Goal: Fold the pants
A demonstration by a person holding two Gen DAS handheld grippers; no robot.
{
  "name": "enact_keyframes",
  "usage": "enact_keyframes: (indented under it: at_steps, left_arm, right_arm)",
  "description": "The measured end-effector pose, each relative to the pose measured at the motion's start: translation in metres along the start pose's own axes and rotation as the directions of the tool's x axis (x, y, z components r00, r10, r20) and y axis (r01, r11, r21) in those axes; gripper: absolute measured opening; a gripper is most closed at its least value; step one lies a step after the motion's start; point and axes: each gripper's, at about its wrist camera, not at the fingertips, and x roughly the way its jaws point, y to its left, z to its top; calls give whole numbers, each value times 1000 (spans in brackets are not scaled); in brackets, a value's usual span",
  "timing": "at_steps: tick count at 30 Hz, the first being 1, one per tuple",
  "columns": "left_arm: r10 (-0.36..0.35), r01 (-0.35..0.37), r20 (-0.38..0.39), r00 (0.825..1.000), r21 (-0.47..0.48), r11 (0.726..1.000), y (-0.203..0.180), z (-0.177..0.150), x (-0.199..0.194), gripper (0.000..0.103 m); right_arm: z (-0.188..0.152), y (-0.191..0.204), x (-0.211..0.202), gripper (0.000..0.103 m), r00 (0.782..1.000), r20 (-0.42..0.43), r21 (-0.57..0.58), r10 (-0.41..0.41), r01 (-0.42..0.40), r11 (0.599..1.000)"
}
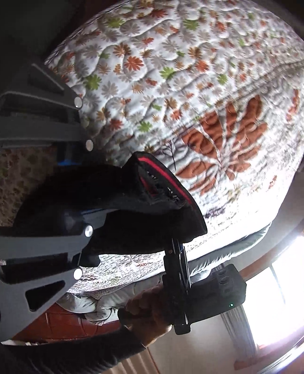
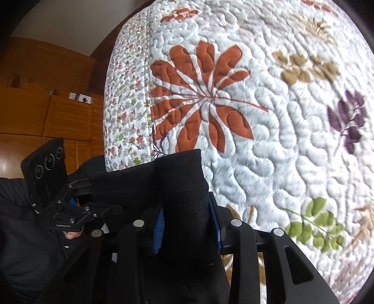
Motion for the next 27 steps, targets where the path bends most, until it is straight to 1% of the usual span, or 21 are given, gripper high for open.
enact_keyframes:
  at_steps: [5,9,16,19,27]
  left_arm:
    - [-26,25,21,999,73,997,-31,2,-11,21]
    - [-42,37,34,999,142,989,-60,1,-21,20]
    - [-85,70,45,995,261,963,-103,-16,-44,19]
    - [-103,84,47,994,307,948,-119,-25,-51,19]
    - [-143,119,29,989,408,905,-165,-48,-63,19]
  right_arm:
    - [-20,22,-36,33,995,37,9,-90,90,996]
    - [-41,42,-65,33,984,66,24,-166,164,986]
    - [-79,76,-108,33,953,105,57,-285,280,958]
    - [-100,89,-126,33,935,119,77,-333,326,942]
    - [-148,106,-155,31,892,149,131,-426,409,903]
